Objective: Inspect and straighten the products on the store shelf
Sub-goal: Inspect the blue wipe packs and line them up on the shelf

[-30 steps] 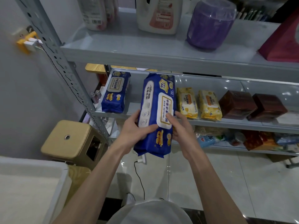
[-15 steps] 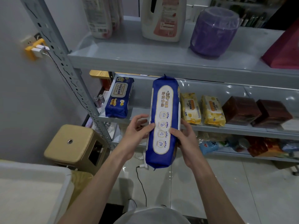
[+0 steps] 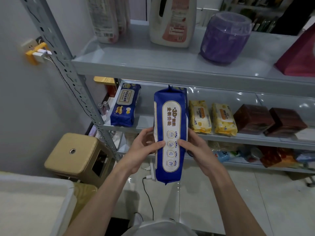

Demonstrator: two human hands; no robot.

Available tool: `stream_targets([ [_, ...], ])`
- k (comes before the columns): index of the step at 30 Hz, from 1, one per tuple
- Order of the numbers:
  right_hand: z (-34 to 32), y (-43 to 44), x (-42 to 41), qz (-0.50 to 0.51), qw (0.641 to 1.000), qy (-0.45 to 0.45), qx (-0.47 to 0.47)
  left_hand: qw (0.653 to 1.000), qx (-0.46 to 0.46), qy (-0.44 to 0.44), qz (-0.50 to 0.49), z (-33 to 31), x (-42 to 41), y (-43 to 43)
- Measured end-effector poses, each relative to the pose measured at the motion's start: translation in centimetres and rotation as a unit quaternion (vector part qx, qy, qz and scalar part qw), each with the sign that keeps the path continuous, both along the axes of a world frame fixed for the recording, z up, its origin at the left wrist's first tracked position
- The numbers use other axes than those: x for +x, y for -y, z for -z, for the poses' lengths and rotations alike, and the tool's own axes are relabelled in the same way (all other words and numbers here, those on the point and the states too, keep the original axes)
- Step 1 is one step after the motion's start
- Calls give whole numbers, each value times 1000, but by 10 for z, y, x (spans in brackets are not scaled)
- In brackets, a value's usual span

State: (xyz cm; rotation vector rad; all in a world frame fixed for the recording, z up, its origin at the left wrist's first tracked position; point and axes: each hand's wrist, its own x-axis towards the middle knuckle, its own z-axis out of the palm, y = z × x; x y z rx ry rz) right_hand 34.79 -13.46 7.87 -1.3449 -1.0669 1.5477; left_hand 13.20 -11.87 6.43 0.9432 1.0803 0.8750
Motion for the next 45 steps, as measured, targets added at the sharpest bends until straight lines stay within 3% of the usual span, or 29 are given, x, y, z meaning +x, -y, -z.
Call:
stream_targets([
  [14, 20, -7, 5, -26, 998, -61, -14, 999, 35, -14, 19, -6, -8, 2],
  [25, 6, -3, -7, -27, 999, -7, 45, 999, 26, 19, 32, -2, -14, -3],
  [33, 7, 3, -5, -54, 997, -34, 44, 1000, 14, 20, 20, 0, -16, 1],
  [45, 23, 18, -13, 93, 988, -121, -26, 999, -44, 10, 22, 3, -3, 11],
])
